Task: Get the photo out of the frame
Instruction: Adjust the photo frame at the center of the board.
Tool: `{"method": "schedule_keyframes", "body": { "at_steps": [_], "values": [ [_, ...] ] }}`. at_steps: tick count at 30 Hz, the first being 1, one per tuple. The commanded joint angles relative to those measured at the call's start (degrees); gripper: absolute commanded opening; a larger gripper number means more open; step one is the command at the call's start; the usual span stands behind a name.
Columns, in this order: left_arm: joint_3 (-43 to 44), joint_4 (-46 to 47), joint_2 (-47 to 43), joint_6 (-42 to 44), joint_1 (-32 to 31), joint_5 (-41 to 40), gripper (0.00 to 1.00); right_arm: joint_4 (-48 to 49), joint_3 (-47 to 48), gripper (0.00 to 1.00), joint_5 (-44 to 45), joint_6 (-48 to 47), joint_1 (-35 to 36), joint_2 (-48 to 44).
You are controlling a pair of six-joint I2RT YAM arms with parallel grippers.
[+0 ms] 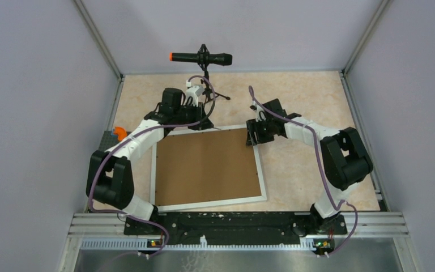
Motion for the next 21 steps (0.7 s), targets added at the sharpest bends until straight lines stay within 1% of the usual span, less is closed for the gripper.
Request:
{"method": "schedule_keyframes", "body": {
  "at_steps": [1, 6, 9, 15, 18, 21],
  "values": [
    [-0.36, 0.03, -5.61, -1.16, 0.07, 0.68, 0.00, 0.13, 0.02, 0.55, 6.46, -0.54, 1.92, -2.04],
    [-3.15, 1.93, -8.16, -1.96, 0.06, -1.36, 0.00, 0.19, -0.79, 0.48, 10.03, -0.24, 2.79, -1.48],
    [-3.69, 2.14, -8.48, -2.20, 0.07, -1.95, 0.00, 0.33, -1.34, 0.45, 10.78, -0.18, 3.51, -1.40],
    [-3.51, 2.52, -8.43, -2.86, 0.06, -2.08, 0.00, 0.48, -1.43, 0.43, 12.14, 0.17, 5.08, -0.79],
    [-3.48, 2.48, -8.46, -2.80, 0.11, -2.50, 0.00, 0.37, -1.28, 0.36, 13.74, 0.77, 5.13, 0.20],
    [-3.54, 2.36, -8.30, -2.85, 0.06, -3.11, 0.00, -0.39, 0.07, 0.19, 14.75, 1.26, 5.13, 2.22]
  ]
}}
